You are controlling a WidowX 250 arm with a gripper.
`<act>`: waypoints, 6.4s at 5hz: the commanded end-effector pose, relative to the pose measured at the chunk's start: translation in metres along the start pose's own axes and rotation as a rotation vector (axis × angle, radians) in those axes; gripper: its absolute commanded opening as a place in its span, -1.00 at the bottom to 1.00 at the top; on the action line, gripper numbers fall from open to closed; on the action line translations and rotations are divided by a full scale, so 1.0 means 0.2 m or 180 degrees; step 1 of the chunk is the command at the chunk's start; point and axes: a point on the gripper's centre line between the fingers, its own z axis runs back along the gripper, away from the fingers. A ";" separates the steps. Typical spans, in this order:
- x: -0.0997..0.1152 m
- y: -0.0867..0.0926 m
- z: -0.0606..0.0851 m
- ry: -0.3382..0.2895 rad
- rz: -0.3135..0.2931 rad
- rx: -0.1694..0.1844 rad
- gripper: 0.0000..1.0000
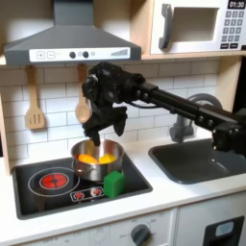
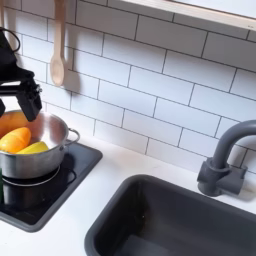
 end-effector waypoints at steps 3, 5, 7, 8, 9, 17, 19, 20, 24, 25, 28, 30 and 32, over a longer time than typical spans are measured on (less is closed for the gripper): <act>-0.02 -0.02 0.04 0.0012 -0.0001 0.0008 1.00; -0.02 -0.02 0.04 0.0008 -0.0001 0.0010 1.00; -0.09 -0.03 0.05 -0.0017 0.0015 -0.0033 1.00; -0.16 -0.04 0.02 -0.0013 0.0070 -0.0101 1.00; -0.20 -0.02 -0.02 0.0080 0.0120 -0.0133 1.00; -0.43 0.07 -0.13 0.0442 0.0202 0.0308 1.00; -0.44 0.10 -0.10 0.0444 0.0210 0.0323 1.00; -0.44 0.13 -0.08 0.0434 0.0254 0.0317 1.00; -0.42 0.19 -0.17 0.0494 0.0215 0.0472 1.00; -0.41 0.16 -0.19 0.0473 0.0128 0.0475 1.00; -0.40 0.14 -0.21 0.0425 0.0094 0.0475 1.00; -0.40 0.14 -0.22 0.0438 0.0099 0.0452 1.00; -0.43 0.15 -0.24 0.0468 0.0101 0.0444 1.00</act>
